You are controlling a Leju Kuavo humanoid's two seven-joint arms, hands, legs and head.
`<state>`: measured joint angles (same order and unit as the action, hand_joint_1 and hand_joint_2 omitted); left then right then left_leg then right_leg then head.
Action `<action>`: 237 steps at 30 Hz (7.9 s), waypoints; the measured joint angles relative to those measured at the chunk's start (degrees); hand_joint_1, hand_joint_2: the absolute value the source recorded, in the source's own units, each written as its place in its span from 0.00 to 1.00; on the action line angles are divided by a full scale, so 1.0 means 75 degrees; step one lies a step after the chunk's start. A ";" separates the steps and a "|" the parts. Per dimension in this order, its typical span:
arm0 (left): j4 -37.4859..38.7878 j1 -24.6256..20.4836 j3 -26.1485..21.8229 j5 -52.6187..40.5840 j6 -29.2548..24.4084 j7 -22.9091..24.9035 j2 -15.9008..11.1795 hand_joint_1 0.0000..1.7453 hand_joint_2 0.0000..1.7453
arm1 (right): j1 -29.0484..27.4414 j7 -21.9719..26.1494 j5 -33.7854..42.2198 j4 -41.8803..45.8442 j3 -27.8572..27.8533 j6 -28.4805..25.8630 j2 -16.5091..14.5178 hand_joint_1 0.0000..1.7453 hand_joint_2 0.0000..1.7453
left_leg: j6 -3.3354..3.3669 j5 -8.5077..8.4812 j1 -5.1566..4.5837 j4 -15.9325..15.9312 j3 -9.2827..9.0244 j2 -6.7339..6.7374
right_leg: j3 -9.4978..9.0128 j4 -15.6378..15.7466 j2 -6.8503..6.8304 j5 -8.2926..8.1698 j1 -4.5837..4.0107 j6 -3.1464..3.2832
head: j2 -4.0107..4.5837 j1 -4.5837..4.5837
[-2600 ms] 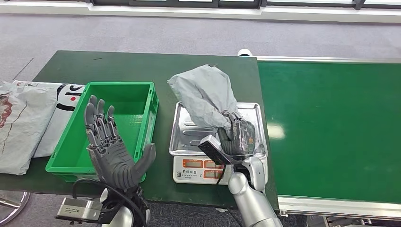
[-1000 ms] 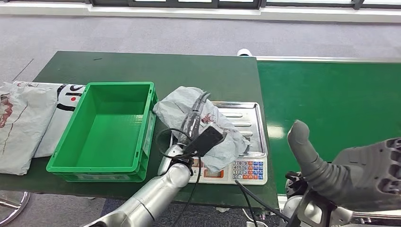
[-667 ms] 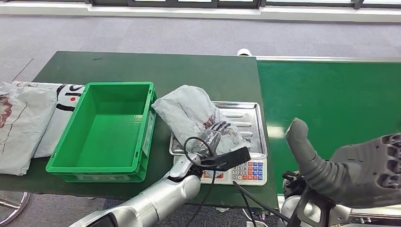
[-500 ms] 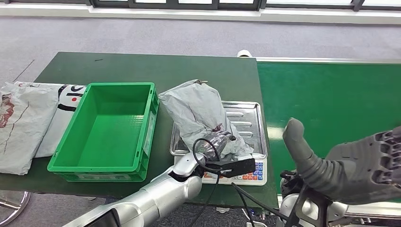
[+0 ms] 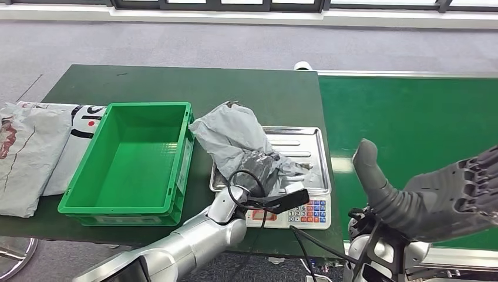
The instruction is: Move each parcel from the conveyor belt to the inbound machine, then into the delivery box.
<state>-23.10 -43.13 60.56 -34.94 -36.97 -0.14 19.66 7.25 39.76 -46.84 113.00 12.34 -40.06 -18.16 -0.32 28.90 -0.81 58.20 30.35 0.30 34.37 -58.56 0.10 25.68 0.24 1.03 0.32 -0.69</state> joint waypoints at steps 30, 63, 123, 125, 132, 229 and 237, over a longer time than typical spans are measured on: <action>-0.1974 0.1161 -0.8991 -0.5769 -0.0425 0.0196 -0.0528 1.00 1.00 | -0.0201 0.0035 -0.0178 -0.0281 -0.0074 -0.0001 0.0012 0.00 1.00 | -0.0011 -0.0016 0.0009 -0.0003 0.0047 0.0031 | 0.0055 -0.0006 0.0025 -0.0015 -0.0011 0.0010 | -0.0001 -0.0002; -0.4356 0.2082 -1.1352 0.1364 -0.0244 -0.5345 -0.0088 0.00 1.00 | -0.0545 0.0023 -0.0435 -0.0868 -0.0940 -0.0003 0.0058 0.00 1.00 | -0.0023 -0.0029 0.0009 -0.0005 0.0041 -0.0003 | 0.0039 -0.0007 -0.0002 -0.0020 -0.0009 0.0020 | 0.0001 -0.0001; -0.9166 0.4941 -0.4257 0.4220 0.3169 -0.5343 -0.1046 0.00 1.00 | -0.0162 0.0067 0.3618 -0.4440 0.3548 0.0356 0.1239 0.00 1.00 | -0.0020 -0.0019 0.0011 -0.0004 0.0102 -0.0017 | 0.0094 -0.0006 -0.0016 -0.0006 -0.0012 0.0020 | 0.0001 -0.0001; -0.9209 0.4971 -0.4257 0.4214 0.3138 -0.5343 -0.1062 0.00 1.00 | -0.0117 0.0067 0.3617 -0.4467 0.3571 0.0391 0.1239 0.00 1.00 | -0.0020 -0.0019 0.0011 -0.0004 0.0102 -0.0018 | 0.0094 -0.0006 -0.0017 -0.0006 -0.0012 0.0020 | 0.0000 -0.0001; -0.9308 0.5059 -0.4257 0.4210 0.3094 -0.5343 -0.1098 0.00 1.00 | -0.0048 0.0069 0.3618 -0.4522 0.3612 0.0396 0.1239 0.00 1.00 | -0.0020 -0.0019 0.0011 -0.0004 0.0102 -0.0018 | 0.0094 -0.0006 -0.0017 -0.0005 -0.0012 0.0020 | -0.0001 -0.0001; -0.9067 0.6289 -0.7343 0.4924 0.6721 -0.5340 -0.0654 0.00 1.00 | 0.2584 -0.6926 -0.5608 -1.2367 -0.7879 0.1872 0.3940 1.00 1.00 | 0.0069 -0.0011 -0.0046 0.0012 0.0103 -0.0025 | 0.0081 0.0012 -0.0036 -0.0017 0.0013 -0.0059 | -0.0001 -0.0004; -0.8948 0.6269 -0.7343 0.4898 0.6296 -0.5342 -0.0654 0.00 1.00 | 0.2188 -0.2464 -0.3683 -0.9992 -0.8427 0.0019 0.2906 1.00 1.00 | 0.0063 -0.0005 -0.0038 0.0009 0.0165 -0.0016 | 0.0102 0.0008 -0.0026 -0.0016 0.0020 -0.0056 | 0.0001 -0.0002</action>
<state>-90.21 3.89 5.49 1.79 10.25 -40.21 14.75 23.65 21.28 -74.46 38.05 -50.86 -39.92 3.63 0.15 28.86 -1.09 58.26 31.59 0.18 35.14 -58.50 -0.10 25.56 0.38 0.61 0.32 -0.71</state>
